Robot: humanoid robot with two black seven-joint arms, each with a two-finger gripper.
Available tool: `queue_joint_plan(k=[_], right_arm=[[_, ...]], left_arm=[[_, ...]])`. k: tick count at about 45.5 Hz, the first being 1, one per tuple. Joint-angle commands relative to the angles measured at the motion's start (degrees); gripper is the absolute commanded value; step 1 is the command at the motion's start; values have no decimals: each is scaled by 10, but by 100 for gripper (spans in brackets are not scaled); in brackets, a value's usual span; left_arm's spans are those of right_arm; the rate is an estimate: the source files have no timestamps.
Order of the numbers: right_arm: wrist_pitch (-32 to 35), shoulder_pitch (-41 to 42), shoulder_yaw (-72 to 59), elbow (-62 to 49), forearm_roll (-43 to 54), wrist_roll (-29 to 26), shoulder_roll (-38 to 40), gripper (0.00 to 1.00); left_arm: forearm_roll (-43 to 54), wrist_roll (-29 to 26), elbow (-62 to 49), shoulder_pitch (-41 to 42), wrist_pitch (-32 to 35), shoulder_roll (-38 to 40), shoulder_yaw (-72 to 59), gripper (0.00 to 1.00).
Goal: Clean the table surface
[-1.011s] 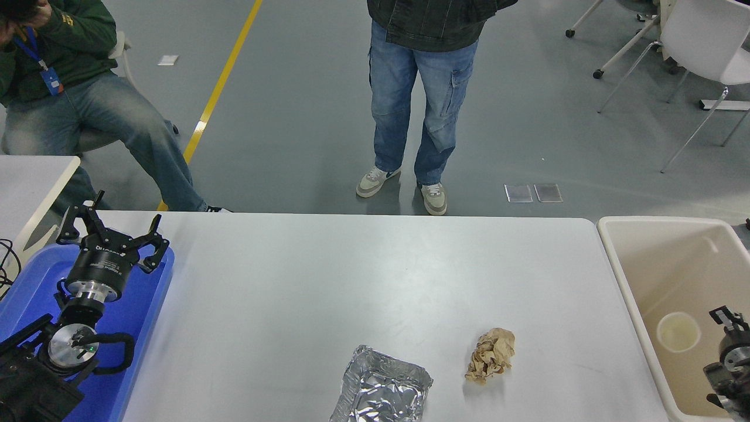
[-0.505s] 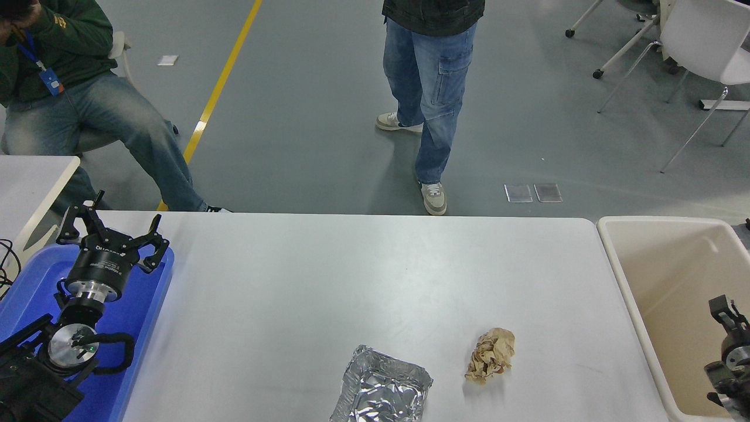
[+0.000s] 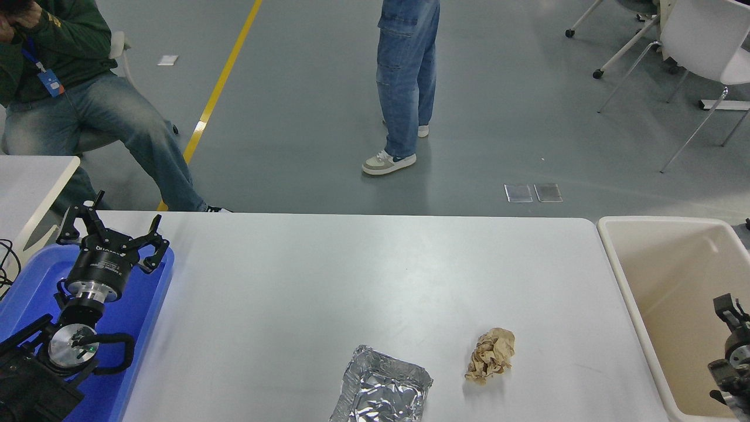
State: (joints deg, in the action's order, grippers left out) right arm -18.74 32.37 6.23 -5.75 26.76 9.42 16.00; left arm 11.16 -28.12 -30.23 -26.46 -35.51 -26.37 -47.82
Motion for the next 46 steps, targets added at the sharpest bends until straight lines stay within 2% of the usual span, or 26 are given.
queue_joint_plan(k=[1, 6, 14, 21, 29, 37, 40, 46], right_arm=[[-1, 0, 11, 52, -8, 5, 5, 100], [-5, 0, 46, 120, -8, 11, 38, 100], [5, -7, 184, 190, -7, 12, 69, 100], [78, -10, 257, 297, -8, 12, 125, 100], [141, -49, 408, 387, 1, 13, 133, 100], [171, -79, 431, 485, 3, 23, 135, 100], [197, -94, 426, 535, 3, 52, 148, 100], [259, -103, 420, 552, 4, 89, 170, 100]], left_arm=[[0, 0, 0, 0, 0, 0, 0, 100], [0, 0, 0, 0, 0, 0, -1, 100], [0, 0, 0, 0, 0, 0, 0, 100], [0, 0, 0, 0, 0, 0, 0, 100], [0, 0, 0, 0, 0, 0, 0, 100], [0, 0, 0, 0, 0, 0, 0, 100], [0, 0, 0, 0, 0, 0, 0, 100], [0, 0, 0, 0, 0, 0, 0, 100]])
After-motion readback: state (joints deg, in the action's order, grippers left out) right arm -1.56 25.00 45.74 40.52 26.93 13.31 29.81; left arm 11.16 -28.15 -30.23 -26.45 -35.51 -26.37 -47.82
